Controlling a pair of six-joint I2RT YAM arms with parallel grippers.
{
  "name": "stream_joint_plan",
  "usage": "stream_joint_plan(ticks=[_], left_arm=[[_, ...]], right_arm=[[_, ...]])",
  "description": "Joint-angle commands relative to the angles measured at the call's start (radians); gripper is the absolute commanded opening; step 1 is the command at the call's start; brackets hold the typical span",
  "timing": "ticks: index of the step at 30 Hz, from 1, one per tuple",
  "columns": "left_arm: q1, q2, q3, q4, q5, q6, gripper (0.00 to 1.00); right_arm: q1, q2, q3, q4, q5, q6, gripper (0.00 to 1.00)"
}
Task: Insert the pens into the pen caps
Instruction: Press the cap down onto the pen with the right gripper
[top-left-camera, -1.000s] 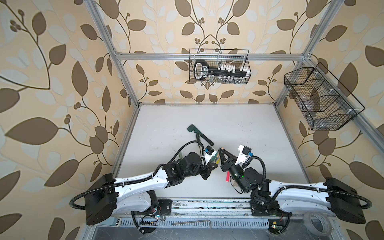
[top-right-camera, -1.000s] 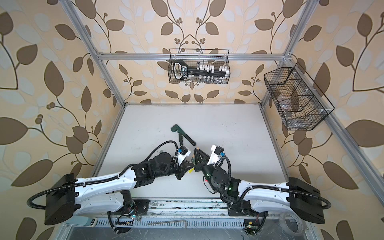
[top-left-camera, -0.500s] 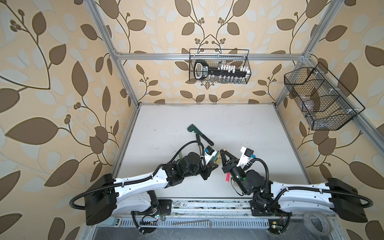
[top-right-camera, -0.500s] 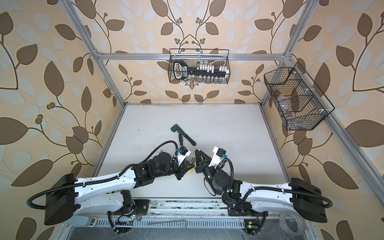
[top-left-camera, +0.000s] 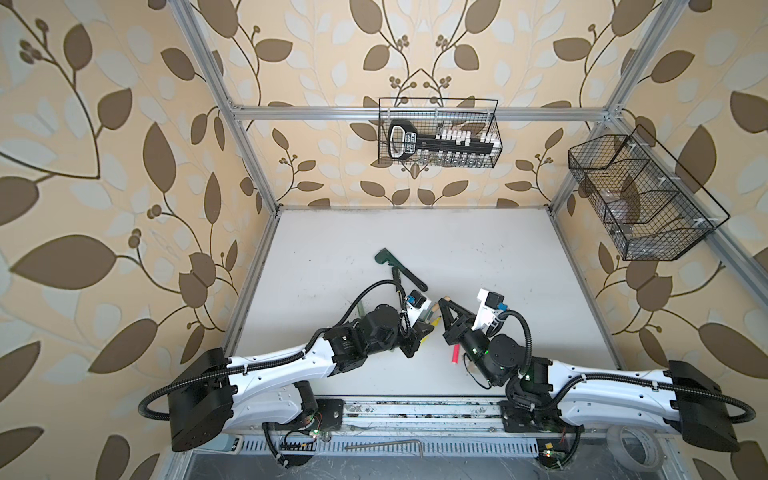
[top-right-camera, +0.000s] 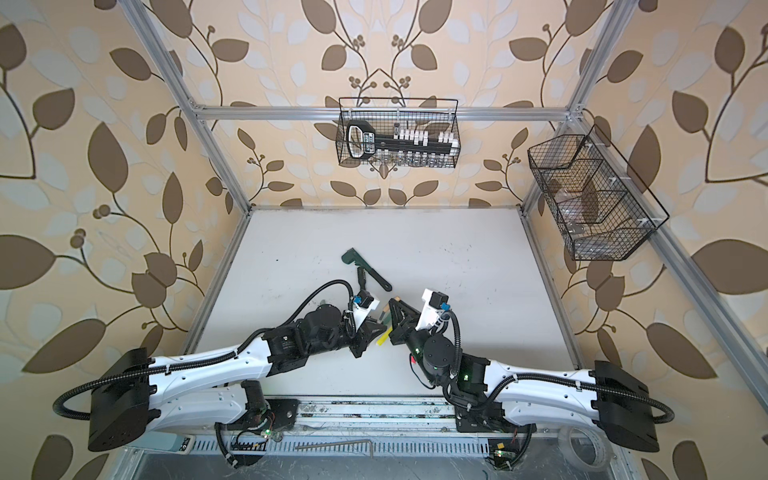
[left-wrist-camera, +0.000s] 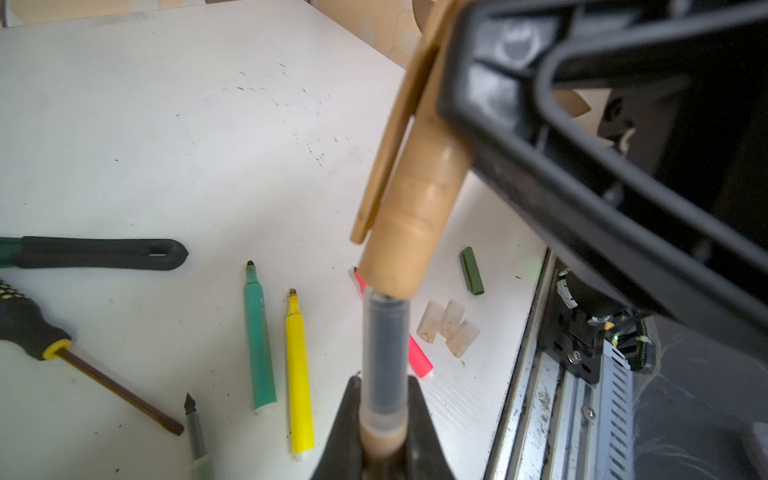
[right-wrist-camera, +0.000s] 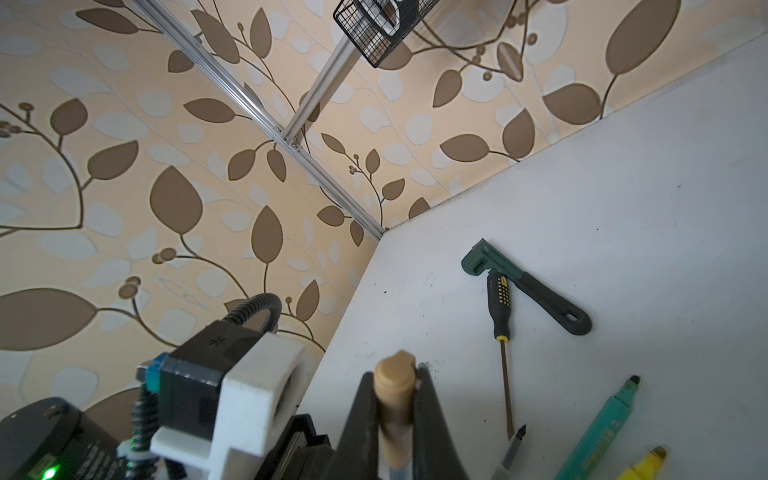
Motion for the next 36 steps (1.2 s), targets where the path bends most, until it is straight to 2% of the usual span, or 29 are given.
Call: stream_joint_plan(ticks=[1, 7, 11, 15, 20, 25, 29, 30, 31, 32, 36], left_arm=[[0.013, -0.030, 0.043, 0.214, -0.041, 0.013, 0.00], [0.013, -0.015, 0.057, 0.186, -0.065, 0.060, 0.00], [0.013, -0.002, 0.057, 0.190, -0.058, 0.071, 0.00], [0.013, -0.003, 0.058, 0.187, -0.067, 0.068, 0.00], [0.013, -0.006, 0.058, 0.185, -0.080, 0.060, 0.00], [0.014, -0.003, 0.058, 0.191, -0.059, 0.056, 0.00], [0.013, -0.008, 0.055, 0.196, -0.053, 0.056, 0.00], [0.013, -0.009, 0.054, 0.197, -0.052, 0.056, 0.00], [0.013, -0.010, 0.053, 0.199, -0.047, 0.055, 0.00], [0.013, -0.010, 0.053, 0.199, -0.048, 0.055, 0.00], [0.013, -0.011, 0.051, 0.202, -0.047, 0.055, 0.00]], right_arm=[[-0.045, 0.015, -0.002, -0.132, -0.306, 0.051, 0.00], [-0.087, 0.009, 0.044, -0.212, -0.415, 0.061, 0.00], [-0.090, 0.026, 0.055, -0.226, -0.430, 0.068, 0.00], [-0.078, 0.029, 0.045, -0.229, -0.394, 0.074, 0.00], [0.007, 0.013, 0.044, -0.236, -0.266, 0.050, 0.01], [0.049, -0.018, 0.066, -0.265, -0.193, 0.024, 0.23], [0.050, -0.043, 0.082, -0.301, -0.173, 0.019, 0.32], [0.049, -0.057, 0.094, -0.325, -0.160, 0.013, 0.36], [0.051, -0.101, 0.126, -0.379, -0.138, -0.009, 0.48], [0.051, -0.116, 0.138, -0.398, -0.128, -0.019, 0.53], [0.051, -0.163, 0.172, -0.451, -0.102, -0.041, 0.63]])
